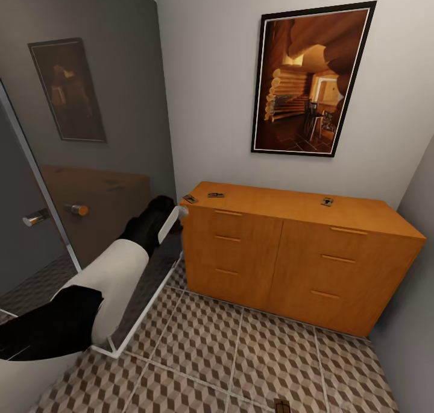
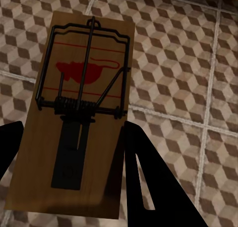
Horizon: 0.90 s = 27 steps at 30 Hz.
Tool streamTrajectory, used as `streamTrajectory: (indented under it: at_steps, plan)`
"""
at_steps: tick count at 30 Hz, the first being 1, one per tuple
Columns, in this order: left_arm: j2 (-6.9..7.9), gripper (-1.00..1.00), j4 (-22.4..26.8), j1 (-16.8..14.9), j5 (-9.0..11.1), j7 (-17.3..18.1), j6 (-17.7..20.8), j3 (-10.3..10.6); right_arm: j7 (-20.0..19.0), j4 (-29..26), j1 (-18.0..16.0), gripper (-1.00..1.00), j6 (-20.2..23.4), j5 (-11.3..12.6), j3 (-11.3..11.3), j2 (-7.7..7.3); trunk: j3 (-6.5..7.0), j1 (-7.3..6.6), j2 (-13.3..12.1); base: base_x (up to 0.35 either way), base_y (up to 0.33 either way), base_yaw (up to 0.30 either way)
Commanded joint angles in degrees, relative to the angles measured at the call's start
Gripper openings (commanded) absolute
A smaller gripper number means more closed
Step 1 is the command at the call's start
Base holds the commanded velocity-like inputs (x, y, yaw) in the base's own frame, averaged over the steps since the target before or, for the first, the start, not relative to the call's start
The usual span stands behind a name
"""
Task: Take the four mousetraps from the cabinet in the bathroom and place them on the bathroom floor. Make sure all four end up on the same floor surface, and ensure that at least two of them are either under or directly next to the same bathroom sink.
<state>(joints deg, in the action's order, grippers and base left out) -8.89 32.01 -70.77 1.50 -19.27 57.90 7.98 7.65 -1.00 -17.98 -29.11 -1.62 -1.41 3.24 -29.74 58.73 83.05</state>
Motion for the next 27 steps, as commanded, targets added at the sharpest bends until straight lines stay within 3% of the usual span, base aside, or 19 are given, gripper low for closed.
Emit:
streamTrajectory:
  at_steps: [1, 8, 13, 16, 18, 23, 27]
  plan:
    - [-0.01, 1.0, -0.9, -1.2, 0.6, -0.2, 0.3, 0.2, 0.2, 0.0, 0.0, -1.0, -0.2, 0.0, -0.2, 0.01, -0.06, 0.0, 0.0, 0.0, 0.0, 0.0]
    - [-0.07, 1.0, -6.1, -6.6, 2.5, -0.2, 0.3, 0.2, 0.2, 0.0, 0.0, -1.0, -0.2, 0.0, -0.2, 0.01, -0.06, 0.0, 0.0, 0.0, 0.0, 0.0]
    - [-0.12, 1.0, -12.7, -7.9, 2.7, 0.0, 0.4, 0.2, 0.2, 0.0, 0.0, -1.0, -0.2, 0.0, -0.2, 0.01, -0.06, 0.0, 0.0, 0.0, 0.0, 0.0]
    - [-0.34, 1.0, -18.8, -8.1, 2.8, 1.5, 0.5, 0.2, 0.2, 0.0, 0.0, -1.0, -0.1, 0.0, -0.2, 0.01, -0.06, 0.0, 0.0, 0.0, 0.0, 0.0]
    - [-0.4, 1.0, -21.3, -8.1, 2.8, 4.6, 0.5, 0.2, 0.2, 0.0, 0.0, -1.0, -0.1, 0.0, -0.2, 0.01, -0.06, 0.0, 0.0, 0.0, 0.0, 0.0]
    - [-0.42, 1.0, -20.3, -8.2, 2.8, 6.7, 0.7, 0.2, 0.2, 0.0, 0.0, -1.0, -0.1, 0.0, -0.2, 0.01, -0.06, 0.0, 0.0, 0.0, 0.0, 0.0]
    - [-0.38, 1.0, -15.5, -8.2, 2.8, 7.2, 0.8, 0.2, 0.2, 0.0, 0.0, -1.0, -0.1, 0.0, -0.2, 0.01, -0.06, 0.0, 0.0, 0.0, 0.0, 0.0]
